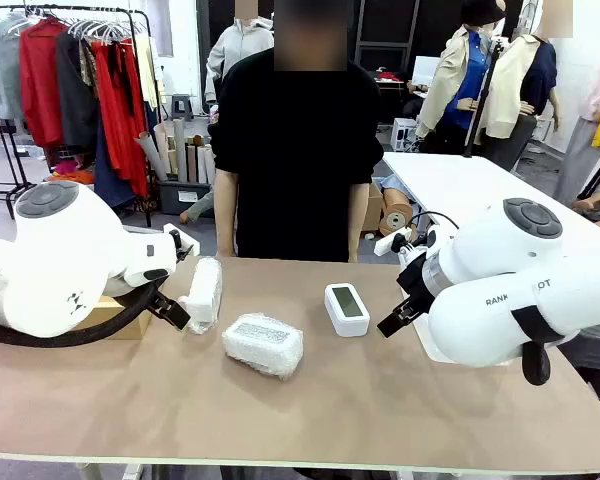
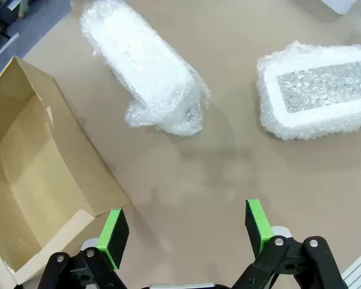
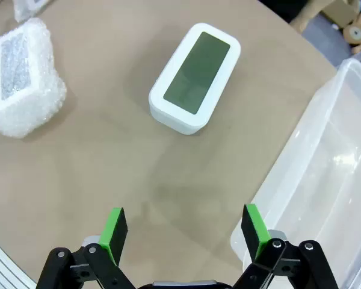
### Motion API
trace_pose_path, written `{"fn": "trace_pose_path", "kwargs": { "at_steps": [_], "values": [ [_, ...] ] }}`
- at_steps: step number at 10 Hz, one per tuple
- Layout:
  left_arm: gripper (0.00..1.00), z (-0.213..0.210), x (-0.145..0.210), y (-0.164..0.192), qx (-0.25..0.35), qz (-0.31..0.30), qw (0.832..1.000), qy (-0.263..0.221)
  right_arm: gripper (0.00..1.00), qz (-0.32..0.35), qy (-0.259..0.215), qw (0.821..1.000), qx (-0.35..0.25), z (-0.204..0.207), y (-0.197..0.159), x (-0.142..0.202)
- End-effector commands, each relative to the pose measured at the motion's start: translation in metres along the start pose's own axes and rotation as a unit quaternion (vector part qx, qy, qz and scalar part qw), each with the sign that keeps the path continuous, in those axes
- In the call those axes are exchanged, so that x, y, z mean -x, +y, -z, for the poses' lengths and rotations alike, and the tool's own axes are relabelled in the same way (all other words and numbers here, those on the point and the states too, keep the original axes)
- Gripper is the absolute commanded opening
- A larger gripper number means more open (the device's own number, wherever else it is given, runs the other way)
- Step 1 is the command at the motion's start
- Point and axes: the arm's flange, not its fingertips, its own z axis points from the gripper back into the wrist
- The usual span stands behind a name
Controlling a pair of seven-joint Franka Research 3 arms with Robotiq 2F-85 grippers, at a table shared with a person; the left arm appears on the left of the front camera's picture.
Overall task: Separate and place wrapped and unwrapped clocks.
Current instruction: Pick up the Digital clock indicated by the person.
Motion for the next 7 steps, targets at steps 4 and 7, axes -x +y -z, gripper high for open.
{"fn": "trace_pose_path", "kwargs": {
  "at_steps": [4,7],
  "values": [
    [1.0,-0.0001,0.0,0.0,0.0,0.0,1.0,0.0,1.0,0.0,0.0,1.0,0.0,-0.0001,0.0,0.0],
    [1.0,-0.0001,0.0,0.0,0.0,0.0,1.0,0.0,1.0,0.0,0.0,1.0,0.0,-0.0001,0.0,0.0]
  ]
}}
